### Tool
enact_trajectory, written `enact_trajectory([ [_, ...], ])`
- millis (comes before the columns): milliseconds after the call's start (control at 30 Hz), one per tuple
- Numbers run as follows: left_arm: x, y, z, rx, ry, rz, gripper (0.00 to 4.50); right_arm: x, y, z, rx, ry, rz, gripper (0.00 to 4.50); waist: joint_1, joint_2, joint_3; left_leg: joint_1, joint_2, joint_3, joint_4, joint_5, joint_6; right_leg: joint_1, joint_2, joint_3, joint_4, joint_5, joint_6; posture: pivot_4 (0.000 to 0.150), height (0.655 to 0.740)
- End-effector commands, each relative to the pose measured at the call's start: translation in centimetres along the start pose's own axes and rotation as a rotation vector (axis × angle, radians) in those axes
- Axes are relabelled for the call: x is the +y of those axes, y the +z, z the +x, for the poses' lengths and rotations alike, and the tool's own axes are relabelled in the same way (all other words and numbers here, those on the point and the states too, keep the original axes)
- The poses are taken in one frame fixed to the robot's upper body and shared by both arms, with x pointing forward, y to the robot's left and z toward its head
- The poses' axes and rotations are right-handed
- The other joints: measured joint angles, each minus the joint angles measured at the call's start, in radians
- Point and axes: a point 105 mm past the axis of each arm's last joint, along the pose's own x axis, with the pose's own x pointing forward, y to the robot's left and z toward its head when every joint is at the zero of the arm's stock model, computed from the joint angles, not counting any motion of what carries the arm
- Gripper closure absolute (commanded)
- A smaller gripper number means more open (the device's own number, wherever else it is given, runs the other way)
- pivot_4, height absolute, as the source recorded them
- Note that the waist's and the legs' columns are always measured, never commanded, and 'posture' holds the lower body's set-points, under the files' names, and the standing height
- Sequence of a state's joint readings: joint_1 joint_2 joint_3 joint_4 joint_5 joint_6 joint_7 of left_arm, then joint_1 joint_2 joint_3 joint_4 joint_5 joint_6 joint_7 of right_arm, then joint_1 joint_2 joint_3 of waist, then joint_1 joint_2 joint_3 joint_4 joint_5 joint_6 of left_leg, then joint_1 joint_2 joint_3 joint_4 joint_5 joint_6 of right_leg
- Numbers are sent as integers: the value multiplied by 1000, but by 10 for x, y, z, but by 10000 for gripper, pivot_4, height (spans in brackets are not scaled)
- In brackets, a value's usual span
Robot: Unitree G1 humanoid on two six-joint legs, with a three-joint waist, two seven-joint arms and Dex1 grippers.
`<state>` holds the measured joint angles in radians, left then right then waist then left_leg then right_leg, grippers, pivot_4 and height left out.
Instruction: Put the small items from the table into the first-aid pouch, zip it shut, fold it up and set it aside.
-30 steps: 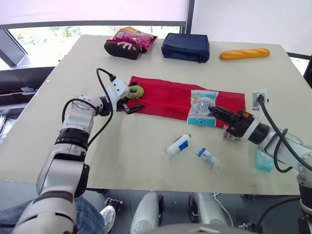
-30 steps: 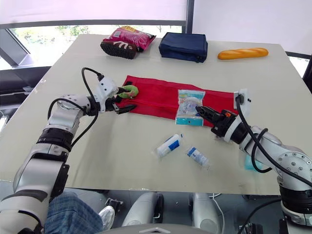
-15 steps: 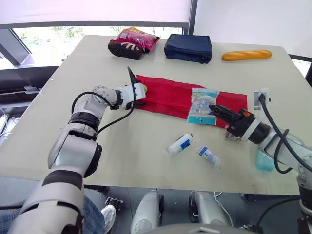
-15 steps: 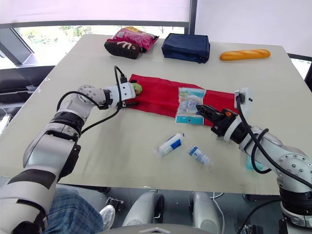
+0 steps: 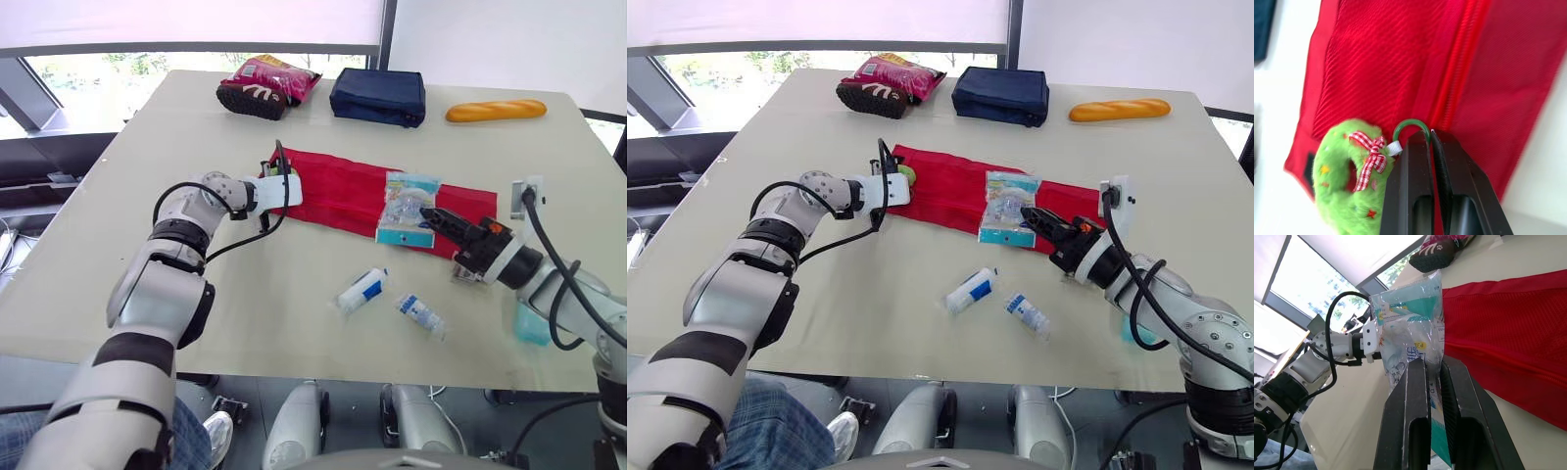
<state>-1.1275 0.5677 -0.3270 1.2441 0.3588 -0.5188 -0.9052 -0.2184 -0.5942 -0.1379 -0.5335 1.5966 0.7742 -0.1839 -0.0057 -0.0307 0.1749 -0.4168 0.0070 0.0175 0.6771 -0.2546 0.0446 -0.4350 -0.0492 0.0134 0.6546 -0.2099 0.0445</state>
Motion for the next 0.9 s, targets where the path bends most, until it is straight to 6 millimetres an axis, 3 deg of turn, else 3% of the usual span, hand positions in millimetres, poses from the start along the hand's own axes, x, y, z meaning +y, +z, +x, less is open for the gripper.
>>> enact_trajectory([
  [33, -12, 10, -3, -88, -74, 11, 44569, 8, 10, -4, -56, 20, -22, 45000, -1, 0, 0, 0, 0, 0, 0, 0, 0, 0, 0, 0, 0, 0, 0, 1500, 7164],
  [367, -68, 39, -21, -186, -81, -98, 44569, 7, 8, -4, -48, 23, -17, 45000, -7, 1, 0, 1, 0, 1, 0, -1, 1, 0, -7, 2, 0, 0, 0, 1500, 7164],
  [567, -82, 56, -40, -153, 24, -229, 44569, 6, 7, -3, -40, 31, -15, 45000, -7, 1, 0, 1, 0, 0, 1, -1, 1, 0, -5, 2, 1, 0, 0, 1500, 7164],
  [867, -59, 46, -51, -110, 385, -319, 44569, 7, 5, 0, -34, 43, -13, 45000, -6, 1, 0, 2, 0, 0, 3, -1, 1, 0, -1, 2, 2, 0, 0, 1500, 7164],
  [900, -59, 46, -50, -108, 413, -327, 41561, 7, 5, 0, -34, 42, -13, 45000, -6, 1, 0, 2, 0, 1, 3, -1, 1, 0, -1, 2, 2, 0, 0, 1500, 7164],
])
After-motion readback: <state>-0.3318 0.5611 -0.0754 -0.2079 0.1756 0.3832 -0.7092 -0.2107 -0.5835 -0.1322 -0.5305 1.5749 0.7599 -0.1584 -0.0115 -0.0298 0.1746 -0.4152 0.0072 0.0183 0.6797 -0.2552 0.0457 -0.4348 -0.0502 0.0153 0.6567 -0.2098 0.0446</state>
